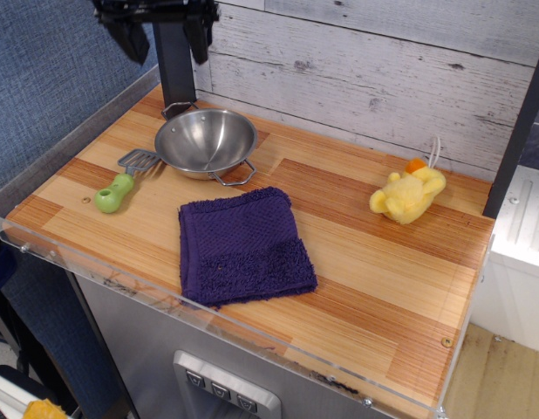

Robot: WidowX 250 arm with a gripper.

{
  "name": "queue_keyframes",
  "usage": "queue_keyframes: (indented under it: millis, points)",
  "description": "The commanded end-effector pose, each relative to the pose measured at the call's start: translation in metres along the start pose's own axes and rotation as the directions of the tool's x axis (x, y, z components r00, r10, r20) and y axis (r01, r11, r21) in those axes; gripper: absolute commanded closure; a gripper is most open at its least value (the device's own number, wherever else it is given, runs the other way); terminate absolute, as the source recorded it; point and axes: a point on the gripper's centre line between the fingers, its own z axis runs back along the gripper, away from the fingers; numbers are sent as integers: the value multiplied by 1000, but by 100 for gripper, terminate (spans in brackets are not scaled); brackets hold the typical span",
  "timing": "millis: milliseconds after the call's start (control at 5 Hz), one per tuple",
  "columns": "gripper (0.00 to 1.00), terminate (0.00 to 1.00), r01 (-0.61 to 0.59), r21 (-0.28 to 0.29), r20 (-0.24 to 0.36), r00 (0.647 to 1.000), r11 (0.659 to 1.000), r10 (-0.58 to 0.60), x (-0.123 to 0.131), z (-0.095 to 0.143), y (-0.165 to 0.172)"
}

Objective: Place the silver pot above and to the right of the green spatula.

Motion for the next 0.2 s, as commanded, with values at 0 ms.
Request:
queue_keyframes:
  millis: [0]
  points:
    - [0, 100, 37, -26, 59, 998, 999, -36, -1, 35, -13]
